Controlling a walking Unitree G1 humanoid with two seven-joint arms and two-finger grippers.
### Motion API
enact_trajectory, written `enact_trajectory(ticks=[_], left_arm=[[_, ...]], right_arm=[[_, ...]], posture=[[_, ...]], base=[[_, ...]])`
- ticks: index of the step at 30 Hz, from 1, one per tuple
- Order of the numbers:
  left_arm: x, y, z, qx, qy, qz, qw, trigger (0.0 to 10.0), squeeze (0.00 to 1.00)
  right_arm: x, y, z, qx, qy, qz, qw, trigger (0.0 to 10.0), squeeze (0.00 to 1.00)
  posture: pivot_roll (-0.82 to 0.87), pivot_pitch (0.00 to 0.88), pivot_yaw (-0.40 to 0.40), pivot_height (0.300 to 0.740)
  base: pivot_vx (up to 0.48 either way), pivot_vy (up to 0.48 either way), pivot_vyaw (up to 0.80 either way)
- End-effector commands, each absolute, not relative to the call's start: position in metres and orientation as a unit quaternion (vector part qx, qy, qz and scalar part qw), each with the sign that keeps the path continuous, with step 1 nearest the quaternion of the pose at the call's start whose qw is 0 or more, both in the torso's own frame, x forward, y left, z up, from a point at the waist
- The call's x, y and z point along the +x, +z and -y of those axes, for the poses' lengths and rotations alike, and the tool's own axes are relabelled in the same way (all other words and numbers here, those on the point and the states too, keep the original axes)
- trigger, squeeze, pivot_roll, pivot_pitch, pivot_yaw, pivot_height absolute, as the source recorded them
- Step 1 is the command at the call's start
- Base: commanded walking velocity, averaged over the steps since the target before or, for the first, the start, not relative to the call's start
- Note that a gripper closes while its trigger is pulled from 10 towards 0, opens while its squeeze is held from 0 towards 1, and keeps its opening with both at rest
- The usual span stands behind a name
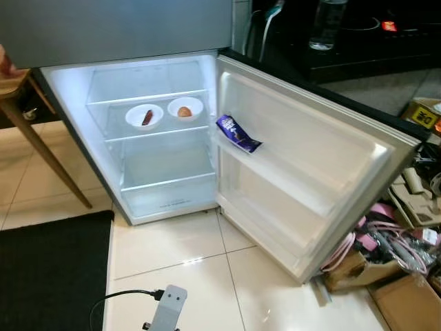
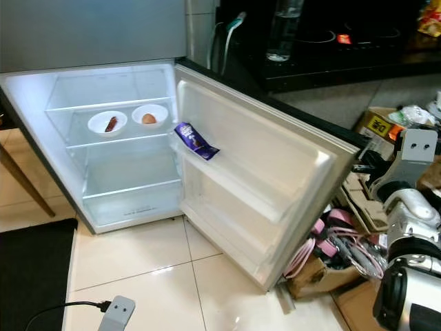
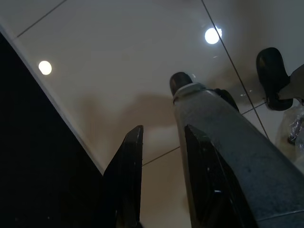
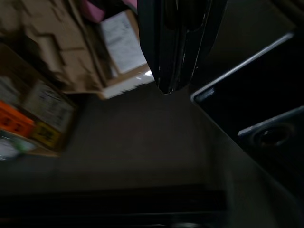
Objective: Restocking fridge
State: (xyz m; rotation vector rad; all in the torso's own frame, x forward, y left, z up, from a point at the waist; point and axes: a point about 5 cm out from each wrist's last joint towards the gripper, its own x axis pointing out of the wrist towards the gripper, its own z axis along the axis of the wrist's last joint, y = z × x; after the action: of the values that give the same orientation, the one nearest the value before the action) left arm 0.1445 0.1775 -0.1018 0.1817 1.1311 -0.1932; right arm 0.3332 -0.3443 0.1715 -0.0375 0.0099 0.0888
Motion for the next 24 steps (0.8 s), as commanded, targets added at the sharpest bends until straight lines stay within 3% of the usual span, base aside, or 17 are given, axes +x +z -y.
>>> enact_trajectory(ticks=[1, 8, 11, 14, 20, 24], left_arm=[[0.141, -0.102, -0.185, 0.089, -0.083, -0.537, 0.834, 10.0, 0.0], [0.142, -0.102, -0.184, 0.09, -0.085, -0.537, 0.835, 10.0, 0.0], [0.141, -0.102, -0.183, 0.09, -0.087, -0.537, 0.834, 10.0, 0.0], [0.141, -0.102, -0.183, 0.09, -0.087, -0.537, 0.834, 10.0, 0.0], [0.141, -0.103, -0.183, 0.089, -0.087, -0.538, 0.834, 10.0, 0.0], [0.14, -0.103, -0.183, 0.09, -0.087, -0.539, 0.833, 10.0, 0.0]], right_arm=[[0.338, 0.174, 0.33, -0.023, 0.115, 0.002, 0.993, 10.0, 0.0], [0.332, 0.176, 0.323, -0.003, 0.221, -0.001, 0.975, 10.0, 0.0], [0.32, 0.163, 0.313, 0.003, 0.335, -0.036, 0.942, 10.0, 0.0], [0.315, 0.155, 0.313, -0.002, 0.346, -0.062, 0.936, 10.0, 0.0], [0.305, 0.121, 0.331, -0.062, 0.226, -0.154, 0.96, 10.0, 0.0], [0.295, 0.106, 0.325, -0.022, 0.257, -0.168, 0.951, 10.0, 0.0]], posture=[[-0.07, 0.0, 0.0, 0.74], [-0.08, 0.0, -0.001, 0.74], [-0.08, 0.0, -0.001, 0.74], [-0.08, 0.0, -0.002, 0.74], [-0.08, 0.0, -0.002, 0.74], [-0.08, 0.0, 0.002, 0.74]], base=[[0.0, 0.0, 0.0], [0.0, 0.0, 0.0], [0.0, 0.0, 0.0], [0.0, 0.0, 0.0], [0.0, 0.0, 0.0], [0.0, 0.0, 0.0]])
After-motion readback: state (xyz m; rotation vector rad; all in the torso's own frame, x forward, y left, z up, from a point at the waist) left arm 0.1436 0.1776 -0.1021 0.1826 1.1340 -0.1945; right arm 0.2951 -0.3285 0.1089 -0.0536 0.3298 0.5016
